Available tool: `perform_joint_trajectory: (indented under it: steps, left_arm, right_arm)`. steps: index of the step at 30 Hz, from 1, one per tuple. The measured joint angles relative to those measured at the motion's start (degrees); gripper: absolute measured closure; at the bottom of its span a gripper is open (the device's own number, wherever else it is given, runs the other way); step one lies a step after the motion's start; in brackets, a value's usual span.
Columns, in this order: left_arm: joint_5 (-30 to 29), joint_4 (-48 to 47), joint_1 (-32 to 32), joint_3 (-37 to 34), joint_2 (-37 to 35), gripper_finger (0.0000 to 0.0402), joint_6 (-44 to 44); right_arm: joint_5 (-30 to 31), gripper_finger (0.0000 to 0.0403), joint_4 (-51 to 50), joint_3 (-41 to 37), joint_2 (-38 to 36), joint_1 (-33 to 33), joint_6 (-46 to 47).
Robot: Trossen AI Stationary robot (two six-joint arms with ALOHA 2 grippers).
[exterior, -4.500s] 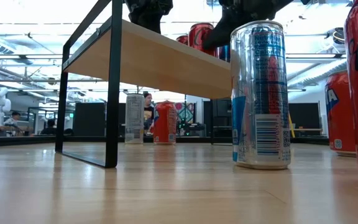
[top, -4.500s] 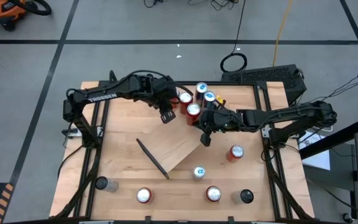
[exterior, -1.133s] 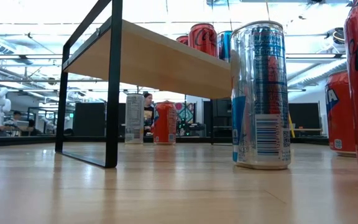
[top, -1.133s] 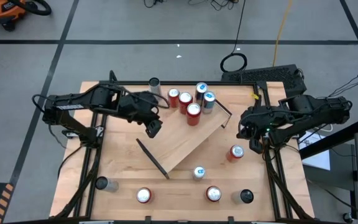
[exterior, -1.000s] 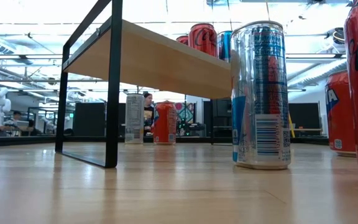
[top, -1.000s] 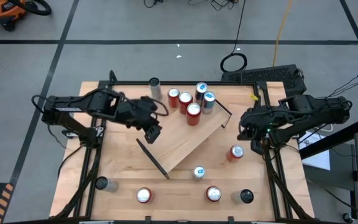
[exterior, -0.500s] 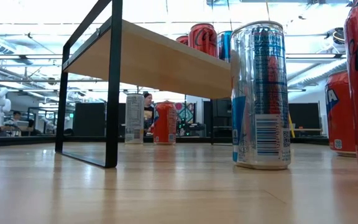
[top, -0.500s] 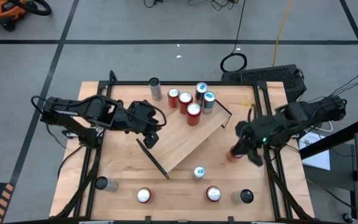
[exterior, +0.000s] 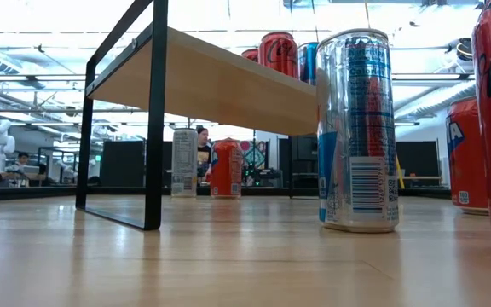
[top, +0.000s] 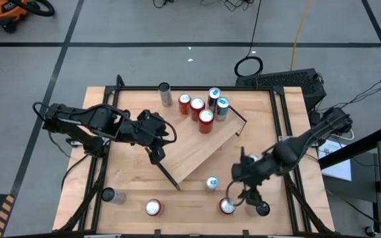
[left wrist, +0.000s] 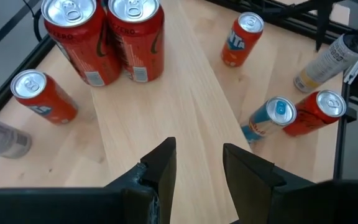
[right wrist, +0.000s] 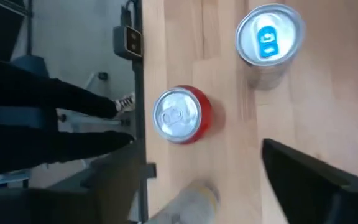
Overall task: Place canned beverage on shelf
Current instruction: Put the red soda can on the shelf
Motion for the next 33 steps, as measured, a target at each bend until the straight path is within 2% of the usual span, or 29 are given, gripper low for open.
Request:
perform_joint_trajectory:
  steps: [3, 6, 12, 18, 24, 33]
  left_arm:
    - [0.0, 0.0, 0.0, 0.0, 0.0, 0.0265, 0.6]
    - [0.1, 0.0, 0.0, 0.0, 0.0, 0.0265, 0.9]
    - [0.1, 0.0, 0.0, 0.0, 0.0, 0.0265, 0.9]
    - [0.1, 0.0, 0.0, 0.0, 0.0, 0.0265, 1.0]
    - [0.0, 0.0, 0.0, 0.0, 0.0, 0.0265, 1.0]
    - [-0.6, 0.0, 0.1, 0.0, 0.0, 0.0265, 0.5]
  right_arm:
    - [1.3, 0.0042, 3.1, 0.0, 3.5, 1.0, 0.0]
    - [1.1, 0.0010, 6.2, 0.0, 6.6, 1.6, -0.2]
    - [-0.2, 0.0010, 8.8, 0.0, 11.3, 3.3, 2.8]
    - [1.6, 0.0004, 9.5, 0.0, 14.3, 5.2, 3.3]
    - [7.1, 0.0003, 9.4, 0.0, 16.1, 6.5, 2.3]
    - [6.9, 0.0003, 10.7, 0.0, 19.1, 6.5, 0.7]
